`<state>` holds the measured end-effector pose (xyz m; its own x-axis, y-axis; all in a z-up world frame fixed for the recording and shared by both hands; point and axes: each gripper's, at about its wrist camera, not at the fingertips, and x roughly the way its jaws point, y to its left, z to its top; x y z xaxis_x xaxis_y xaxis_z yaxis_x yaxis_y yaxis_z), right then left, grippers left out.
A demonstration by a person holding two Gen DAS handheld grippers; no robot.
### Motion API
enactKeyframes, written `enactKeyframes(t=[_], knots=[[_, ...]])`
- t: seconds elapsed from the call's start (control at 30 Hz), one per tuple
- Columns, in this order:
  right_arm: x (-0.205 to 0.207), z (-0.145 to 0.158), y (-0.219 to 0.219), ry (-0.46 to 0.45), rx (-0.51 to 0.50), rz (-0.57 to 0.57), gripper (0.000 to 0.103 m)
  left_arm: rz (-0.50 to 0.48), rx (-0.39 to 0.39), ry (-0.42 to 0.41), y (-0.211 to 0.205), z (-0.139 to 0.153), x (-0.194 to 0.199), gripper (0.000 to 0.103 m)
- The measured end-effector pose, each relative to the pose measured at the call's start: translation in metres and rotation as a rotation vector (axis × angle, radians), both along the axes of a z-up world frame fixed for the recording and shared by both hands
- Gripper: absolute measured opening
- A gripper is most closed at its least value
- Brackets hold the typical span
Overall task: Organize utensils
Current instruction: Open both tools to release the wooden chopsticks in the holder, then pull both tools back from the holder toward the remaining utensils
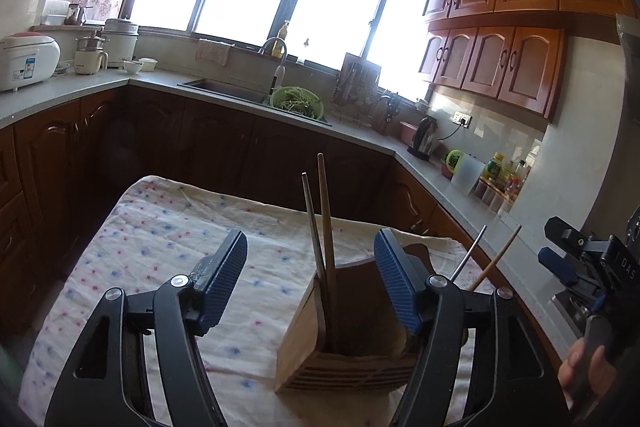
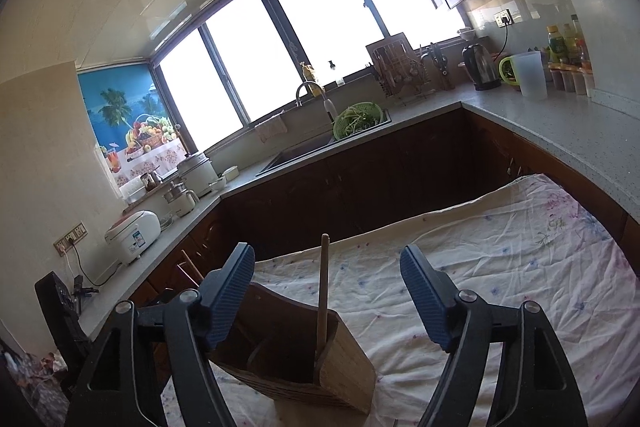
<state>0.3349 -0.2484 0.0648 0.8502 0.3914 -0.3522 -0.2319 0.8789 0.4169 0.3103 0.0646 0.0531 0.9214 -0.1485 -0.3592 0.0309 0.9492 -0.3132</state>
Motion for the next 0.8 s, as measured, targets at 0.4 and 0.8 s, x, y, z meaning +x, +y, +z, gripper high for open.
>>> enactKeyframes(t=[0.4,0.8], knots=[[-0.043,-0.004,-0.026,0.013,0.026,0.006,0.102,0.009,0.014,0.041,-0.006,-0.002,-0.054,0.094],[-0.110,-0.036,-0.058,0.105,0.012,-0.036,0.102,-0.022,-0.013,0.104,-0.012,-0.017,-0.121,0.095]])
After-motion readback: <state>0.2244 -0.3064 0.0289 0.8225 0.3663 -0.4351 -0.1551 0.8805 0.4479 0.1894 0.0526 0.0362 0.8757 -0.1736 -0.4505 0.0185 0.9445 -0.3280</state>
